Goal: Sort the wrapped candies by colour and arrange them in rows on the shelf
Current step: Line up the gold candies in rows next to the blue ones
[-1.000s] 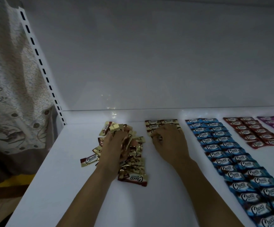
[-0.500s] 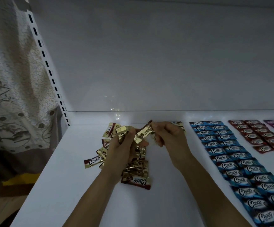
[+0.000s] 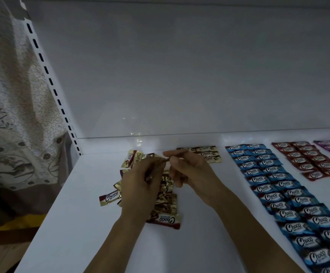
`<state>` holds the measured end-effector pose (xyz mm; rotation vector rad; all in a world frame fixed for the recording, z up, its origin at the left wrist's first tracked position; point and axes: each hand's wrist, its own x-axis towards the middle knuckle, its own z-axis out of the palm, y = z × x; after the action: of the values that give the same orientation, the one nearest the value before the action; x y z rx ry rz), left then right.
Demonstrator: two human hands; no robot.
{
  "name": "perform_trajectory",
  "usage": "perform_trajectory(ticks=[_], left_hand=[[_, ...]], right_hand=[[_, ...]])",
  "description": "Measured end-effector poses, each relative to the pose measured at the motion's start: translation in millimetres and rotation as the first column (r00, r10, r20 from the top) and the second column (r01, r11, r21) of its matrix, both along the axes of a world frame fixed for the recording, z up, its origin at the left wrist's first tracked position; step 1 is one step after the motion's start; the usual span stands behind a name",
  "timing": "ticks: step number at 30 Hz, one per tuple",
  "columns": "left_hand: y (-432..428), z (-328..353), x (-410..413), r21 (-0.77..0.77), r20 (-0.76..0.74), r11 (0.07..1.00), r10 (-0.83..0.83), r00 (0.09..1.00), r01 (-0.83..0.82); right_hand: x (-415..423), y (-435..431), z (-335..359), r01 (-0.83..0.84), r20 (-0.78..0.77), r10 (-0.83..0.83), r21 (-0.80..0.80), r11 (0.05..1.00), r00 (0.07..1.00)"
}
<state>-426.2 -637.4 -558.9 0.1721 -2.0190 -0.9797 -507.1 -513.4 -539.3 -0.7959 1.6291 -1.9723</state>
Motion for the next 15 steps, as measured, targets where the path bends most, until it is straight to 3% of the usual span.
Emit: perform_trajectory(ticks=[2, 4, 5, 7, 9, 10, 15], left_hand=[[-3.6, -7.2, 1.4, -0.353, -0.064, 0.930, 0.087, 0.994, -0.104], [-5.3, -12.2, -0.2, -0.394, -0.054, 0.914, 0.081, 0.995, -0.095], [-4.2, -10.3, -0.1, -0.322, -0.030, 0.945, 0.052, 0.998, -0.059], [3.0, -2.8, 1.5, -0.018, 0.014, 0.999, -0.044, 0.999, 0.044], [10.7, 5.9, 2.1, 0.345, 0.043, 0.932, -0.133, 0.990, 0.110], [11.8, 8.5, 1.2, 0.455, 0.037, 0.882, -0.159, 0.987, 0.125], [11.5, 15.5, 0.2, 0.609, 0.027, 0.786, -0.156, 0.987, 0.108]], right_hand=[[1.6, -0.7, 2.6, -0.013, 0.050, 0.017, -0.077, 0.997, 0.999], [0.1, -0.8, 3.0, 0.044, 0.108, -0.032, -0.106, 0.993, 0.994], [-1.0, -0.5, 2.0, 0.075, 0.122, -0.062, -0.101, 0.992, 0.991], [-4.2, 0.7, -0.4, 0.111, 0.100, -0.103, -0.076, 0.991, 0.990], [-4.8, 1.8, 0.2, 0.123, 0.065, -0.119, -0.056, 0.991, 0.991], [-4.8, 2.3, 0.8, 0.119, 0.051, -0.116, -0.053, 0.992, 0.992], [-4.6, 1.9, 1.0, 0.042, 0.109, -0.033, -0.084, 0.996, 0.994]])
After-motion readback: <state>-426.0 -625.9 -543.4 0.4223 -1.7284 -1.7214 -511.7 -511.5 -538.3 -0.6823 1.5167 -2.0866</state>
